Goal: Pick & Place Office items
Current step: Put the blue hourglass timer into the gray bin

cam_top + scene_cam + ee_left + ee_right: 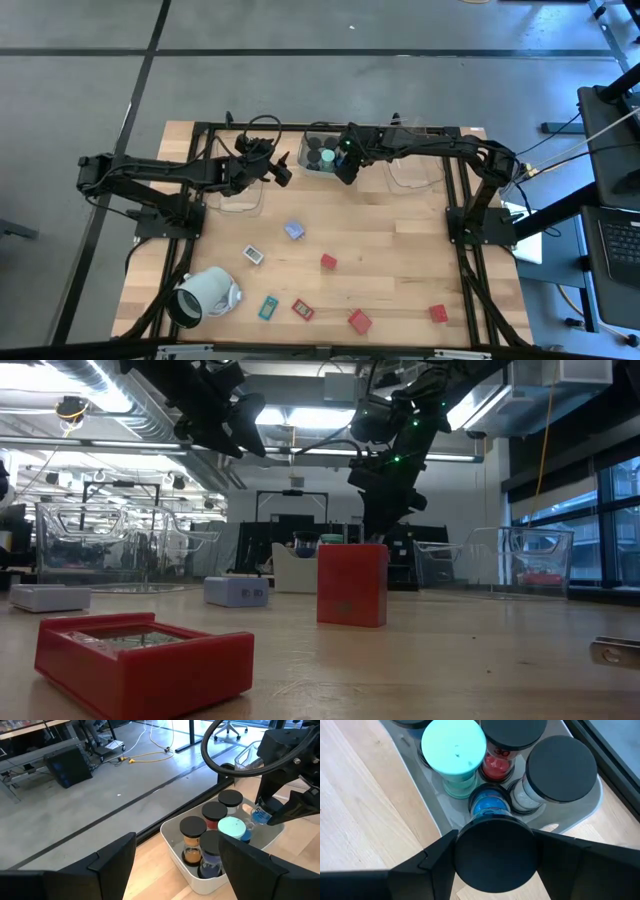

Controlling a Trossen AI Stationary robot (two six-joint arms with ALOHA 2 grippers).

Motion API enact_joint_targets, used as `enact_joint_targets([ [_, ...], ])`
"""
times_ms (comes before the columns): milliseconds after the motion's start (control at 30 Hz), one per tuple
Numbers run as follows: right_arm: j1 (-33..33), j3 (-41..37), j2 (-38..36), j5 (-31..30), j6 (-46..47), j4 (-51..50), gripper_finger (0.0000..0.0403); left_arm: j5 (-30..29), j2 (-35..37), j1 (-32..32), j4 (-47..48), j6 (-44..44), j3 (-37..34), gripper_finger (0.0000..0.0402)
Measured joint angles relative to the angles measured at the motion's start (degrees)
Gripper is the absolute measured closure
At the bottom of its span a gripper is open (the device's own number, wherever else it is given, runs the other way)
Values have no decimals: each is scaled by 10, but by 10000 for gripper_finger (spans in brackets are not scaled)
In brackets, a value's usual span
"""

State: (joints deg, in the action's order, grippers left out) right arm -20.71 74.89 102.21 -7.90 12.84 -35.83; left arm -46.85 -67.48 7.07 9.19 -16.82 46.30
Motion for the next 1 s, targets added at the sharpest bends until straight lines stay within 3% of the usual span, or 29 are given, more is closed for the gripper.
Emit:
enact_joint_targets([
  [1000,2,0,0,-2,2,4,184,5,0,0,9,5,0,123],
])
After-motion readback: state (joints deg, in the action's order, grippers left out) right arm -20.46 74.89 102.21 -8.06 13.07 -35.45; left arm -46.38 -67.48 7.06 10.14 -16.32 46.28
